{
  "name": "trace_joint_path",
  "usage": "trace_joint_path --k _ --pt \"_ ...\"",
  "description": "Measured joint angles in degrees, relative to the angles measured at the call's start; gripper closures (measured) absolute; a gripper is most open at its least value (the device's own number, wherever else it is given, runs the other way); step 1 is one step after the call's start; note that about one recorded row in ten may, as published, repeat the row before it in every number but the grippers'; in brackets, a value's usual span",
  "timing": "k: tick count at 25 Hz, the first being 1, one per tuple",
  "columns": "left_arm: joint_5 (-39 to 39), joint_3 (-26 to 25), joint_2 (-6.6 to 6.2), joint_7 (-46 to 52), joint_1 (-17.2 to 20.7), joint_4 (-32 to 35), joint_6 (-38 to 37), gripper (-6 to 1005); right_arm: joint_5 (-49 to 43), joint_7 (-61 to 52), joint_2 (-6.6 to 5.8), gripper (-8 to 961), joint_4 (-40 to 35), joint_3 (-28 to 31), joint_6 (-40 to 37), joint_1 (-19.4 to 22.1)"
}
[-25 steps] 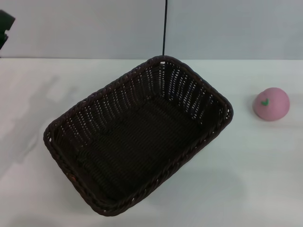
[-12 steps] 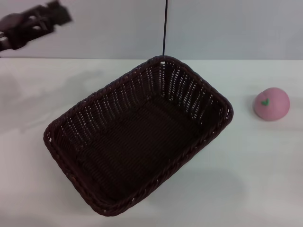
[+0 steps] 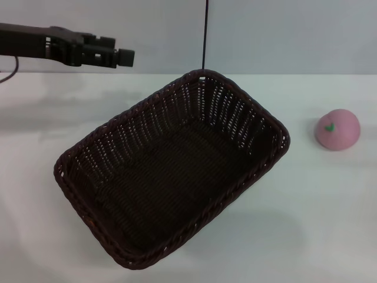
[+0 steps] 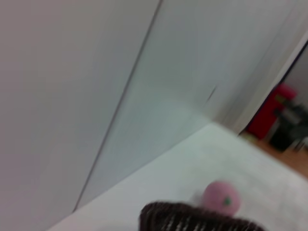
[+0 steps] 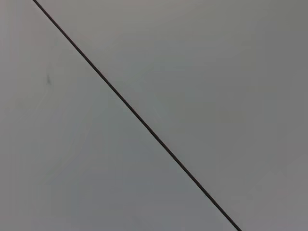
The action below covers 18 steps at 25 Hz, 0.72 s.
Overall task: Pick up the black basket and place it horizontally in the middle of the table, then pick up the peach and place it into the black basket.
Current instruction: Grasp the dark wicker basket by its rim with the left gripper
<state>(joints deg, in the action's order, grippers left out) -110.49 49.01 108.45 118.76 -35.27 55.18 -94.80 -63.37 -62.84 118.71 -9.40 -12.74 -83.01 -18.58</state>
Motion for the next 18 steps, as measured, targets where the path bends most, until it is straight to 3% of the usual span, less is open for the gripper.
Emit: trace_joint_path --k 4,7,9,14,16,18 --pt "-12.93 0.26 1.23 7.86 -2.72 7.06 -0.83 176 0.0 0.0 0.03 253 0.03 0.0 0.07 0.4" --pt "-16.48 0.37 1.74 9.37 -3.42 9.23 -1.74 176 0.0 0.0 0.04 253 0.13 -0.01 0.16 0.48" --pt "-21.85 0.44 2.88 10.98 -4.84 12.79 -4.12 177 0.0 0.0 0.03 253 0.22 -0.01 0.24 0.48" --pt "-28.43 0.75 4.1 12.1 -6.78 14.22 -5.81 177 0.0 0.0 0.03 253 0.25 -0.01 0.31 0.42" --pt "-33.99 1.11 5.71 12.63 -8.24 14.43 -6.66 178 0.0 0.0 0.03 253 0.26 0.0 0.56 0.41" --pt "-34.79 1.33 6.16 12.59 -8.44 14.52 -6.73 178 0.0 0.0 0.03 253 0.27 0.0 0.79 0.37"
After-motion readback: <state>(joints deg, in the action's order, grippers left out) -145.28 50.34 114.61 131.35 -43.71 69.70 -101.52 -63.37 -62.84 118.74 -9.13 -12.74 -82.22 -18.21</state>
